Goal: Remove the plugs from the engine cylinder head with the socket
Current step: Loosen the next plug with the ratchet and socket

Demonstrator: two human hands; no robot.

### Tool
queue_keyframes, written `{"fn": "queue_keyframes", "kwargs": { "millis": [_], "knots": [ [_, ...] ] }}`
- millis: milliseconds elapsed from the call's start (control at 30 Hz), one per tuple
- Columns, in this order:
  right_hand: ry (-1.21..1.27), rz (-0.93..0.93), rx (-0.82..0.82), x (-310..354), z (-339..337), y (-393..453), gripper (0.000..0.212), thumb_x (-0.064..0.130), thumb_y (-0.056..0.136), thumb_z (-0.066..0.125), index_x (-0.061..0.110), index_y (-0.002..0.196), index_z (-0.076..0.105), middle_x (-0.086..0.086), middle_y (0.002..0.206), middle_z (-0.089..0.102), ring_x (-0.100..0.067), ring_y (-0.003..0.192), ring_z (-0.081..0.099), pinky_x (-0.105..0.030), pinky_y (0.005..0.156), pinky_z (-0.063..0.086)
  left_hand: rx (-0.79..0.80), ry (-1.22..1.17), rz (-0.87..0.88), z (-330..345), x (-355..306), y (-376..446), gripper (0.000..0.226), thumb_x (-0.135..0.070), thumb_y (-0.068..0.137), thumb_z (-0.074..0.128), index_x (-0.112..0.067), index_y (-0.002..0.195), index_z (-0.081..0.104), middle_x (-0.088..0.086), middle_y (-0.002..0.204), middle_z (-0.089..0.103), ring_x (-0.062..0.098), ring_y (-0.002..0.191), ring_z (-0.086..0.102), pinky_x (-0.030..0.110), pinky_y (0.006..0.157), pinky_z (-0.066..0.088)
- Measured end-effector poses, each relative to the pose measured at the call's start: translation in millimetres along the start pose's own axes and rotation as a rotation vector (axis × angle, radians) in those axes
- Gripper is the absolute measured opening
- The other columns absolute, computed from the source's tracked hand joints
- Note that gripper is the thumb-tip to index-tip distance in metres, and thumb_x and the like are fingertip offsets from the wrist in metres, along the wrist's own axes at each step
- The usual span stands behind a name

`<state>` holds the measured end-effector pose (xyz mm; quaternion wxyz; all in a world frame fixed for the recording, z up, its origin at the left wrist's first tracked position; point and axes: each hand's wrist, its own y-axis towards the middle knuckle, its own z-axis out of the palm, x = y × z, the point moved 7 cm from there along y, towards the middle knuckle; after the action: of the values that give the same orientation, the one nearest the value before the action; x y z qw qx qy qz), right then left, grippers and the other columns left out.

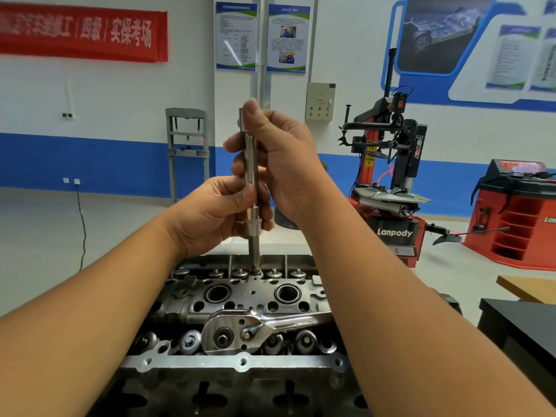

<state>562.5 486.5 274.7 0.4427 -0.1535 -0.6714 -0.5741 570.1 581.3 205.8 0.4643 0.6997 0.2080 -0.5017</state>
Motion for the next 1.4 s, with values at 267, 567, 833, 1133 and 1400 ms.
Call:
{"fn": "queue_keyframes", "kwargs": {
  "millis": [267,567,833,1133,1400],
  "knots": [
    [0.053,0.054,0.08,-2.5,9.8,-3.3,0.038,0.038,0.111,0.044,0.005,0.102,0.061,-0.005,0.071,0.063,-0.024,0.054,0.058,-0.03,0.053,0.053,-0.062,-0.052,-0.038,-0.8,11.8,-28.2,0.03,-0.019,0.093,0.067,-0.017,0.122,0.075,0.019,0.115,0.074,0.036,0.104,0.073,0.05,0.081,0.062],
    [0.128,0.028,0.078,-4.6,4.0,-0.6,0.037,0.047,0.096,0.063,0.011,0.095,0.053,-0.007,0.073,0.066,-0.026,0.055,0.055,-0.035,0.055,0.052,-0.276,0.358,-0.039,-19.6,12.7,-42.6,0.038,-0.036,0.074,0.082,-0.011,0.104,0.078,0.013,0.096,0.079,0.022,0.083,0.076,0.028,0.068,0.059],
    [0.193,0.228,0.023,-14.9,3.3,-3.1,0.056,0.062,0.105,0.04,0.011,0.094,0.061,-0.003,0.066,0.058,-0.017,0.05,0.045,-0.029,0.051,0.043,-0.089,0.791,-0.223,-8.1,22.0,-48.4,0.033,0.001,0.094,0.069,-0.027,0.103,0.083,-0.013,0.098,0.081,0.004,0.096,0.075,0.014,0.084,0.056],
    [0.185,0.383,0.066,-24.9,15.8,-8.3,0.07,0.081,0.096,0.029,0.018,0.076,0.053,0.002,0.057,0.041,-0.015,0.046,0.031,-0.026,0.048,0.029,-0.013,0.792,-0.235,-0.4,32.2,-41.6,0.035,-0.003,0.097,0.071,-0.03,0.119,0.075,-0.011,0.106,0.08,0.007,0.105,0.074,0.027,0.1,0.056],
    [0.332,0.186,-0.014,-5.6,5.5,-3.2,0.07,0.075,0.1,0.029,0.015,0.071,0.051,0.001,0.053,0.038,-0.012,0.04,0.027,-0.023,0.044,0.023,-0.034,0.723,-0.143,-0.4,27.2,-39.8,0.028,-0.004,0.093,0.076,-0.027,0.108,0.079,-0.006,0.106,0.079,0.017,0.102,0.074,0.029,0.091,0.059]
  ]
}}
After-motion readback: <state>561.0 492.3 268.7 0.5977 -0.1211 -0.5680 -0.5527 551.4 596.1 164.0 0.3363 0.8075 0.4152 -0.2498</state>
